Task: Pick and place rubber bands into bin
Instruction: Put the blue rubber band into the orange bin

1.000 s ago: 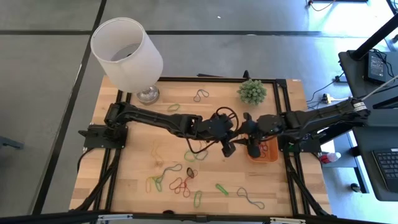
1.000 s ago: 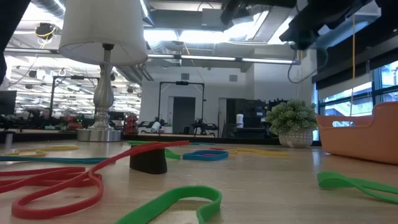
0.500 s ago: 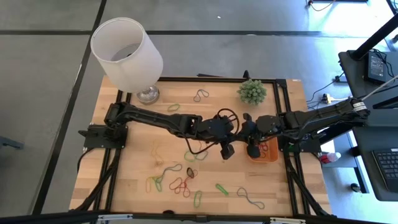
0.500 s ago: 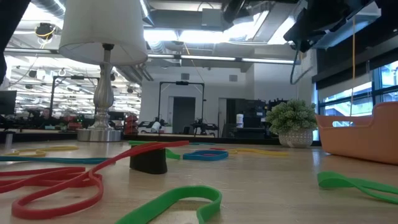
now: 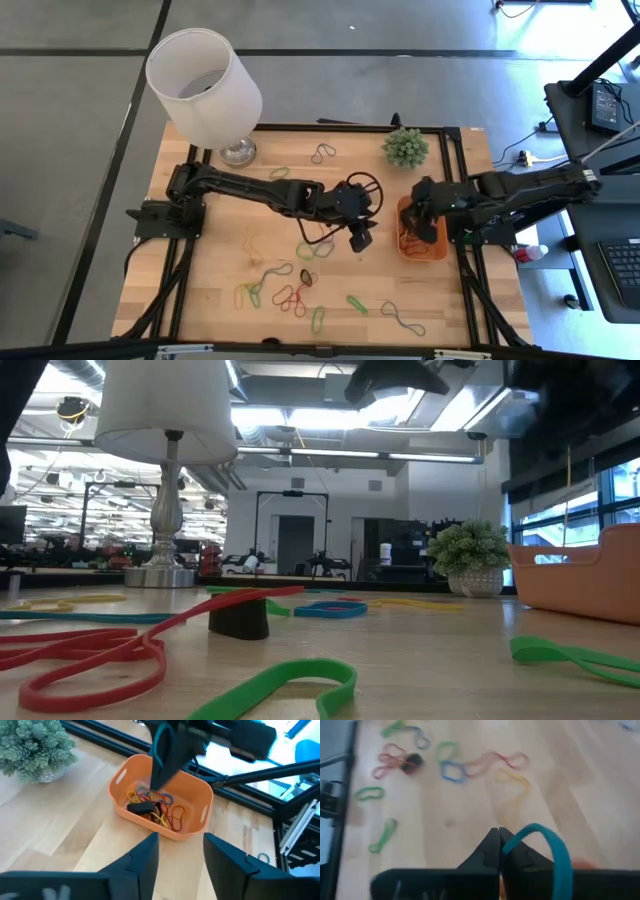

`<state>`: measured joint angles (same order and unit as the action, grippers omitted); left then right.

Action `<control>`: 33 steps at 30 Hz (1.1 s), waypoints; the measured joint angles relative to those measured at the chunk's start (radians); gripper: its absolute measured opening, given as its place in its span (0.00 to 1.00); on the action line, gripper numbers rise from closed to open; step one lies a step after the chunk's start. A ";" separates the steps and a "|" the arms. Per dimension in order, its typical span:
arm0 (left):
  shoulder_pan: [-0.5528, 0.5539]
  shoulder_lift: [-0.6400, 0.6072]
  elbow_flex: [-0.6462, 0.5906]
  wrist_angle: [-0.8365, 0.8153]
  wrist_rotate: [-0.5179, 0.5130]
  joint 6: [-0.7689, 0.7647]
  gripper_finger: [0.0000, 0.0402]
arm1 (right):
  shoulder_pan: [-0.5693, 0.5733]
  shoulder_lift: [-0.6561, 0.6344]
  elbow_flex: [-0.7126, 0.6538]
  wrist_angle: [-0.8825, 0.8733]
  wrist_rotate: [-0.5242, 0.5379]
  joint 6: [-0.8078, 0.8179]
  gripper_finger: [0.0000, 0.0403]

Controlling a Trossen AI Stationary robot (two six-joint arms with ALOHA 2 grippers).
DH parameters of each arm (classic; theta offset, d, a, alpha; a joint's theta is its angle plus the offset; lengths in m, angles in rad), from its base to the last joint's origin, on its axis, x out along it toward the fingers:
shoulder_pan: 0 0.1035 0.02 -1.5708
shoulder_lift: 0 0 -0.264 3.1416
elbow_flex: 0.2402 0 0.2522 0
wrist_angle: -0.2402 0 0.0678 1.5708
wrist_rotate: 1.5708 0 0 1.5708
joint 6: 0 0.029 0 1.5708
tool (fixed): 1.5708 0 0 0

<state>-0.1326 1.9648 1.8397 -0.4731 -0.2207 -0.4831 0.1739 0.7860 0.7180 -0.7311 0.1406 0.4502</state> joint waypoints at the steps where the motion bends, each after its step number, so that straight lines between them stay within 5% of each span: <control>1: 0.000 0.000 0.000 -0.002 0.000 0.000 0.38 | 0.000 -0.017 0.000 -0.042 0.014 0.026 0.00; 10: 0.012 0.000 0.000 -0.003 -0.003 0.000 0.38 | 0.000 -0.027 -0.046 -0.281 0.030 0.248 0.00; 20: 0.018 0.000 0.000 -0.004 -0.006 0.049 0.39 | 0.000 0.115 -0.247 -0.129 -0.116 0.306 0.01; 33: 0.014 0.000 0.000 -0.085 -0.001 -0.008 0.39 | 0.000 0.146 -0.149 -0.249 -0.085 0.246 0.28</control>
<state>-0.1182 1.9648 1.8397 -0.5581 -0.2221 -0.4916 0.1741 0.9321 0.5694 -0.9805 0.0551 0.6961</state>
